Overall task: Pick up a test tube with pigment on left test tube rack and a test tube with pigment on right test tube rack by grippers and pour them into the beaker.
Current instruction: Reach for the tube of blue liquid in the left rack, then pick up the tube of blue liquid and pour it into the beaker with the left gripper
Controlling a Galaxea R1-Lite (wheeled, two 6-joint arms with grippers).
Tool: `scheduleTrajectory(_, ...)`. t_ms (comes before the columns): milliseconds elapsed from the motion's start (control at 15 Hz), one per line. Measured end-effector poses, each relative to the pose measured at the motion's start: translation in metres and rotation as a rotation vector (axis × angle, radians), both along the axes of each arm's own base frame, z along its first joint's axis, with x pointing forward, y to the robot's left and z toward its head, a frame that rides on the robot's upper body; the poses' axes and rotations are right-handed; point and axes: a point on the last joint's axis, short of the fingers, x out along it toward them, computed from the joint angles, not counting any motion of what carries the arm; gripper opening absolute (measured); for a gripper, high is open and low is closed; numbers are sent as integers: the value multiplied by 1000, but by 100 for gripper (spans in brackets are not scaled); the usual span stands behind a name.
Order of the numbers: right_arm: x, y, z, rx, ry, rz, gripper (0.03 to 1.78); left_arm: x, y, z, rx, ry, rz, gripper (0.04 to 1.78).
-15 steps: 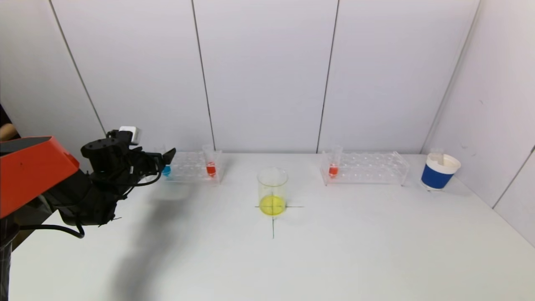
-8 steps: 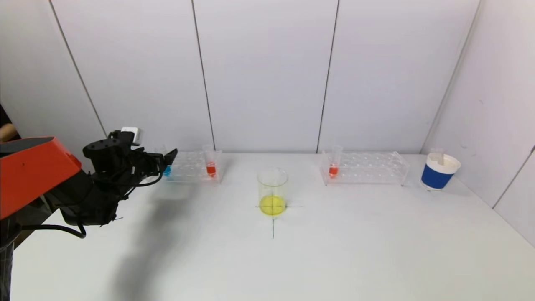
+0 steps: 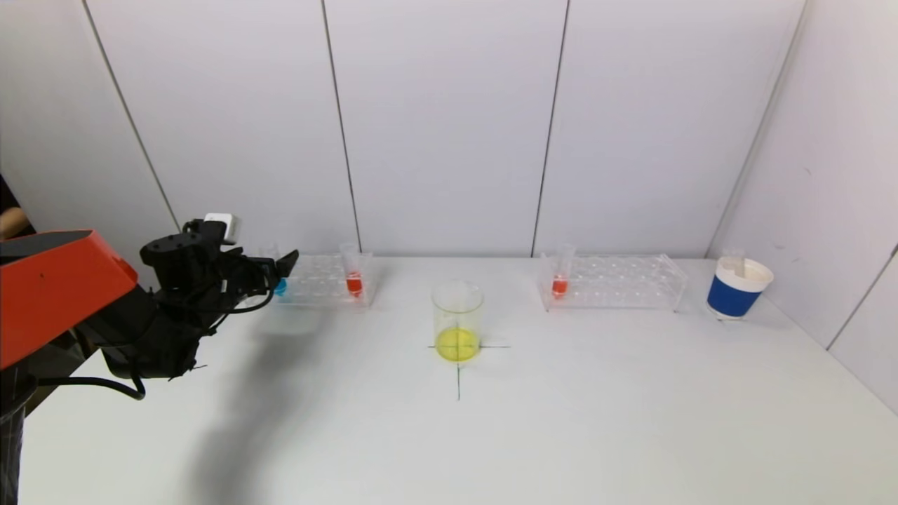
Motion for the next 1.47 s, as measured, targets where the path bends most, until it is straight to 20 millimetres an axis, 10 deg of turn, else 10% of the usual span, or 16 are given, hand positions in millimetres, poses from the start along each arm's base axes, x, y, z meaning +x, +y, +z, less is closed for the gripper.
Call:
scheduleTrajectory(533,0,0,0,0,0,0,177,1,0,0,0,-3,0,159)
scheduleTrajectory(1000,0,0,0,0,0,0,177,2,0,2,1,-8,1,49)
scheduleTrajectory(1467,0,0,0,0,0,0,177,3,0,1,0,-8,2,42)
